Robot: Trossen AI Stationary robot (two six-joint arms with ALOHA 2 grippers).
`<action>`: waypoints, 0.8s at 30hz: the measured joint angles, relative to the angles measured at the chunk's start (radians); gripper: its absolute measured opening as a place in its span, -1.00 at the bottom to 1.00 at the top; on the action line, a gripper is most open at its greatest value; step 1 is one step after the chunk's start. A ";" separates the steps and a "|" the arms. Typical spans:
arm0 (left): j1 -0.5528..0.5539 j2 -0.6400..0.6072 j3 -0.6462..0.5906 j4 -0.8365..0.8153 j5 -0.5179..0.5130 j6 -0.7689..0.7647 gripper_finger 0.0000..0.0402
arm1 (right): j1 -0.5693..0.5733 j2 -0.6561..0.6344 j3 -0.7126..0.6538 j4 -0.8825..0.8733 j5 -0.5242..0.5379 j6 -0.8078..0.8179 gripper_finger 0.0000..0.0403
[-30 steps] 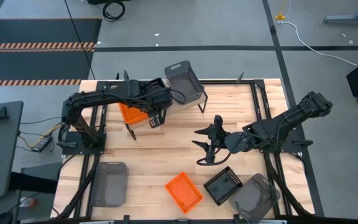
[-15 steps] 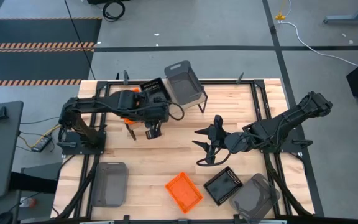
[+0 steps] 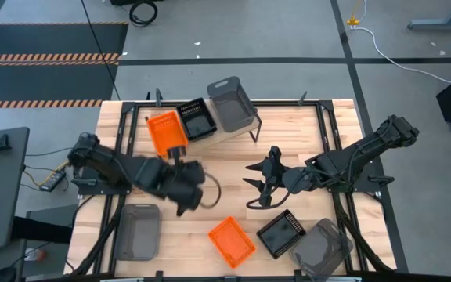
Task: Stack baskets on shelf by color
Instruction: Stack the black bin on top of the black bin on the shelf
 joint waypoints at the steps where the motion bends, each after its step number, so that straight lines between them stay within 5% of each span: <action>1: -0.022 -0.001 -0.013 0.012 -0.006 -0.018 -0.69 | 0.000 0.000 0.000 0.000 0.000 0.004 -0.07; 10: -0.185 -0.004 -0.166 0.110 -0.047 -0.173 -0.74 | 0.003 0.040 0.000 0.006 -0.043 0.045 -0.07; 18: -0.262 -0.004 -0.348 0.362 -0.077 -0.198 -0.74 | 0.023 0.157 0.000 0.000 -0.409 0.123 -0.07; 24: -0.262 -0.004 -0.456 0.608 -0.085 -0.117 -0.74 | 0.047 0.178 0.000 -0.051 -0.536 0.315 -0.09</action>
